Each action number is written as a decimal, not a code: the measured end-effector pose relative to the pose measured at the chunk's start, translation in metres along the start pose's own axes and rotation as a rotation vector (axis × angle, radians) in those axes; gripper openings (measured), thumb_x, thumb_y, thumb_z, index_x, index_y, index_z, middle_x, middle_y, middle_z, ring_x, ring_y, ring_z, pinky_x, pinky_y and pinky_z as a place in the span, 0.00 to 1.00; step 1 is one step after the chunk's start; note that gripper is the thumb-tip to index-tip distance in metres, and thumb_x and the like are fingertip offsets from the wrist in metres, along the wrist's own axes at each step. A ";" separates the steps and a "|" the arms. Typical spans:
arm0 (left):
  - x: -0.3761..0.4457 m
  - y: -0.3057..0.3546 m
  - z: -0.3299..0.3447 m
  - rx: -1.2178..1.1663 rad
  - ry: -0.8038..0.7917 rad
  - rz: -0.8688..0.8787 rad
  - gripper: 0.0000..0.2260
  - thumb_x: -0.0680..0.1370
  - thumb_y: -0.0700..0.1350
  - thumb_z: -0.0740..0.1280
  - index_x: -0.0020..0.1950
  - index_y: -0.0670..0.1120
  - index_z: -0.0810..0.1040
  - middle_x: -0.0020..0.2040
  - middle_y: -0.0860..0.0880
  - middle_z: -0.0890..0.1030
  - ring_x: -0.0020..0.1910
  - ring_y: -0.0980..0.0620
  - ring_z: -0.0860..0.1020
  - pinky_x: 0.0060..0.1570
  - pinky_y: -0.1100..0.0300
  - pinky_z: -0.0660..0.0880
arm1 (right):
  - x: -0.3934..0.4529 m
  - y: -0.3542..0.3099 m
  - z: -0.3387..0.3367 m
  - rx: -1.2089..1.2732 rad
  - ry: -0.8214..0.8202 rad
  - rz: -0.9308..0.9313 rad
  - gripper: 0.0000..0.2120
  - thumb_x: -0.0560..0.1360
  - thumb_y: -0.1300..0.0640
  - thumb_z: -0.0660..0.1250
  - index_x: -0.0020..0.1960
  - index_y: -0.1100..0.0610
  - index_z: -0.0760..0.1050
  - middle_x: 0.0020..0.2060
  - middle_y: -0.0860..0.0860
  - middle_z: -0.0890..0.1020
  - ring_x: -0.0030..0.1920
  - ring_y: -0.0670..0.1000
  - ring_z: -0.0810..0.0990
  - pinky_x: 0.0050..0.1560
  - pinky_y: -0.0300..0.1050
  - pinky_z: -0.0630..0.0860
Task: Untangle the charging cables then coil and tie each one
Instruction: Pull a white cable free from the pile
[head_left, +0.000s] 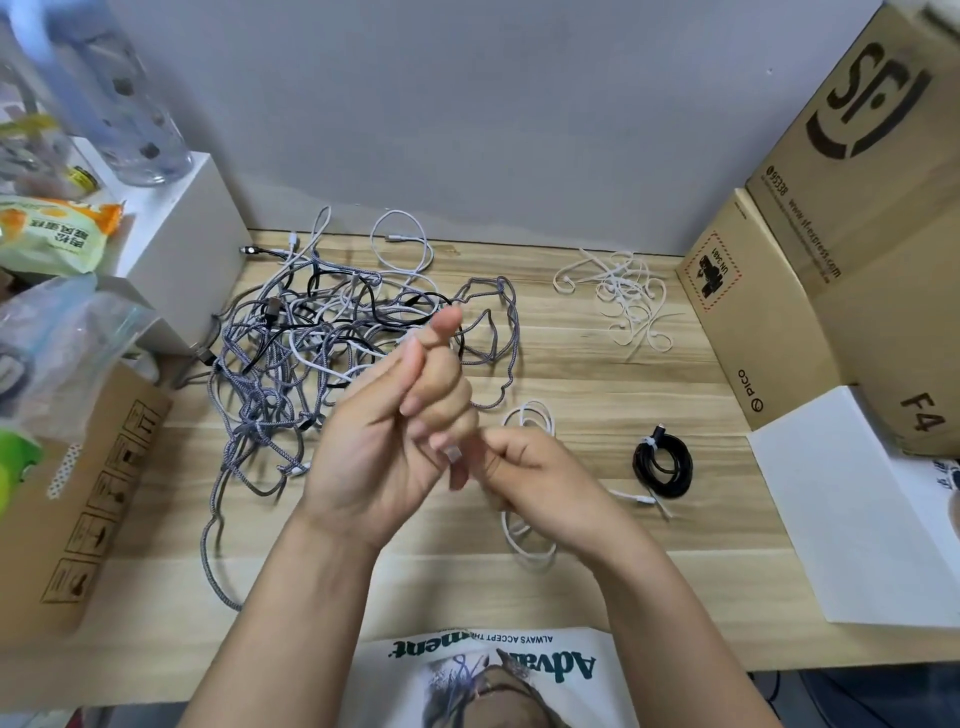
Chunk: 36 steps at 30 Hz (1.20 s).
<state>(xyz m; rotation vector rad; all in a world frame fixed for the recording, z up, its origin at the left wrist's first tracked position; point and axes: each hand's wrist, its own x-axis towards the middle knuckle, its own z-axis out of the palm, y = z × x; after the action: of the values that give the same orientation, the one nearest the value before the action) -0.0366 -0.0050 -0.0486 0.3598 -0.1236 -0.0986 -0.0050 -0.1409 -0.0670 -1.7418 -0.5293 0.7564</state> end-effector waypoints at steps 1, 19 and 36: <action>0.002 0.002 0.000 0.103 0.096 0.050 0.12 0.78 0.41 0.59 0.60 0.39 0.73 0.28 0.51 0.68 0.24 0.58 0.61 0.25 0.67 0.64 | -0.003 -0.003 0.003 -0.029 -0.042 0.019 0.15 0.78 0.49 0.61 0.34 0.49 0.75 0.23 0.45 0.67 0.22 0.41 0.63 0.25 0.32 0.59; -0.021 0.006 -0.023 0.869 0.030 -0.376 0.17 0.76 0.59 0.62 0.40 0.49 0.82 0.21 0.50 0.70 0.18 0.59 0.63 0.22 0.63 0.57 | -0.012 -0.021 -0.008 -0.094 0.377 -0.238 0.12 0.66 0.51 0.76 0.31 0.56 0.77 0.19 0.49 0.72 0.24 0.48 0.62 0.26 0.40 0.60; 0.021 0.002 -0.002 0.288 0.255 -0.020 0.17 0.77 0.44 0.56 0.63 0.37 0.68 0.23 0.53 0.66 0.19 0.59 0.64 0.22 0.68 0.66 | -0.004 -0.009 0.004 -0.361 0.092 -0.037 0.09 0.79 0.53 0.61 0.42 0.50 0.76 0.25 0.40 0.75 0.31 0.39 0.72 0.35 0.35 0.65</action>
<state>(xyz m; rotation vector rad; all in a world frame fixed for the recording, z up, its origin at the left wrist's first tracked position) -0.0157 -0.0049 -0.0481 0.6573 0.1196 -0.0542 -0.0107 -0.1382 -0.0586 -2.0829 -0.6637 0.5756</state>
